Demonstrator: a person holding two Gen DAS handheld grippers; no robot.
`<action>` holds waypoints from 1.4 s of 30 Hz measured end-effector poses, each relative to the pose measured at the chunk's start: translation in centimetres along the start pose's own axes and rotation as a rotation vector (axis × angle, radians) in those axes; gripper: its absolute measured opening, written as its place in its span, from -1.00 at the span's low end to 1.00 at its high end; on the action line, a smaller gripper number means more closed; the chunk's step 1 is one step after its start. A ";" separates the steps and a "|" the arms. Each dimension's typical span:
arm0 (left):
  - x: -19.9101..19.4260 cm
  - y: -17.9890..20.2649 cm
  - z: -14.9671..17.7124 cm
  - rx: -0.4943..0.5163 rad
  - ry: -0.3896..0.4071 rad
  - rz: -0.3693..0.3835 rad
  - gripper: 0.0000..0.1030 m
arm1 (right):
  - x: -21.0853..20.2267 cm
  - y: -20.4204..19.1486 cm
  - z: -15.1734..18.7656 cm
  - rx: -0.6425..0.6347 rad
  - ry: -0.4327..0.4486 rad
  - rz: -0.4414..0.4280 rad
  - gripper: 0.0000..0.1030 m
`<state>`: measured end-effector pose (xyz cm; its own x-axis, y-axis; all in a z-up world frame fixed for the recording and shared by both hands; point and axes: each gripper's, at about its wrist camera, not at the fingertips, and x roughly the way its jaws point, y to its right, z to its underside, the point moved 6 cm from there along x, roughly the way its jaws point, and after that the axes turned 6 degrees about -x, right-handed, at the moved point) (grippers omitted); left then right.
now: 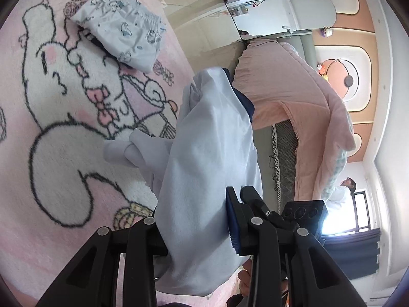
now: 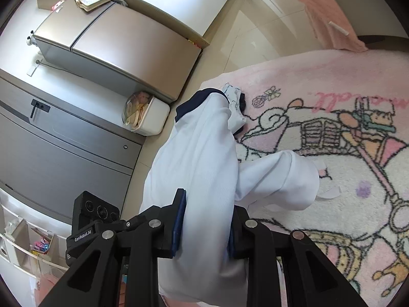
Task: Fold clothes
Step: 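Lift the shirt bundle with both grippers and carry it onto the patterned garment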
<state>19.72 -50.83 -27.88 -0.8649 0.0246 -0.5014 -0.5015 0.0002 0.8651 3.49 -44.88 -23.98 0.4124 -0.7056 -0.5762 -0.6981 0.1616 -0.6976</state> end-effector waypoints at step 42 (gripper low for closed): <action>-0.4 4.5 -20.9 -0.018 0.067 0.066 -0.41 | 14.1 -3.8 -17.2 -0.056 -0.048 -0.014 -0.49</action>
<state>17.36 -71.73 -24.08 -0.8953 -0.0428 -0.4435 -0.4432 -0.0168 0.8963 1.94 -67.31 -22.11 0.4490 -0.6735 -0.5872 -0.7230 0.1124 -0.6817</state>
